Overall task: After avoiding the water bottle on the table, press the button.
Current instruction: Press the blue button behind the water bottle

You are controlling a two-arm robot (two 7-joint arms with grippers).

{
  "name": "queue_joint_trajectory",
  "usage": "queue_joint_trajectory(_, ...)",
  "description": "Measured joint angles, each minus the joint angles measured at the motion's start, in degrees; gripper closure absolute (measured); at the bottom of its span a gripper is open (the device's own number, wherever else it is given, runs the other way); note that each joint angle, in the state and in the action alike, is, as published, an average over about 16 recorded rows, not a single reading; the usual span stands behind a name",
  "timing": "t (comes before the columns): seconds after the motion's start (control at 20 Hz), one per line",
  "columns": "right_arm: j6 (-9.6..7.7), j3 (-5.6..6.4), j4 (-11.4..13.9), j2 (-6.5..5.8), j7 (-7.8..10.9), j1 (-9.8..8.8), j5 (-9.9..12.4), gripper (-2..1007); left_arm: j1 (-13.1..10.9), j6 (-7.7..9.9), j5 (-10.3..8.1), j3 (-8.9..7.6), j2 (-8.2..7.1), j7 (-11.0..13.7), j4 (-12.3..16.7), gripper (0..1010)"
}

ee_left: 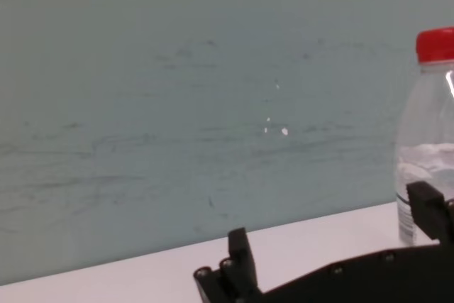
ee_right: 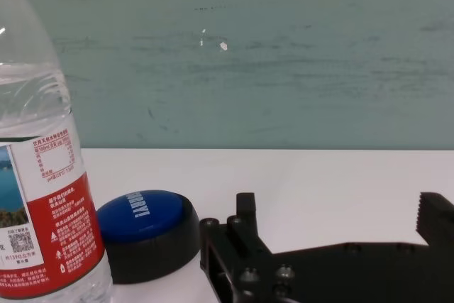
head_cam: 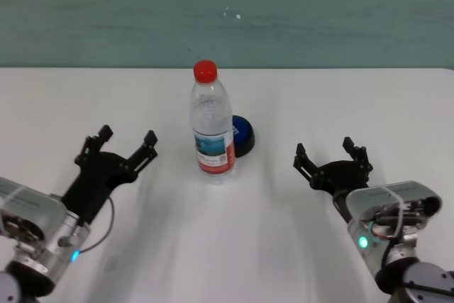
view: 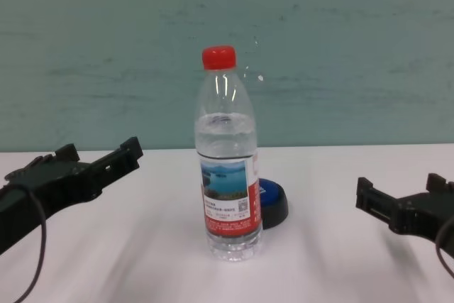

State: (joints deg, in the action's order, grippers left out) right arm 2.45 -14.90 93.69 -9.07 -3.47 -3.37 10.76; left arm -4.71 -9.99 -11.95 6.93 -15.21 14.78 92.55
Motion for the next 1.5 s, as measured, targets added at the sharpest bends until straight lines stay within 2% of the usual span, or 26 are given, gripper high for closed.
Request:
queue_joint_trajectory(0.55,0.0,0.0,0.0,0.0,0.0,0.0,0.0,1,1.3,0.18,0.67,-0.02,0.67,-0.3,-1.2,0)
queue_joint_trajectory(1.5,0.0,0.0,0.0,0.0,0.0,0.0,0.0,1,5.3,-0.75,1.88,-0.08,1.69,-0.5,-5.3,0)
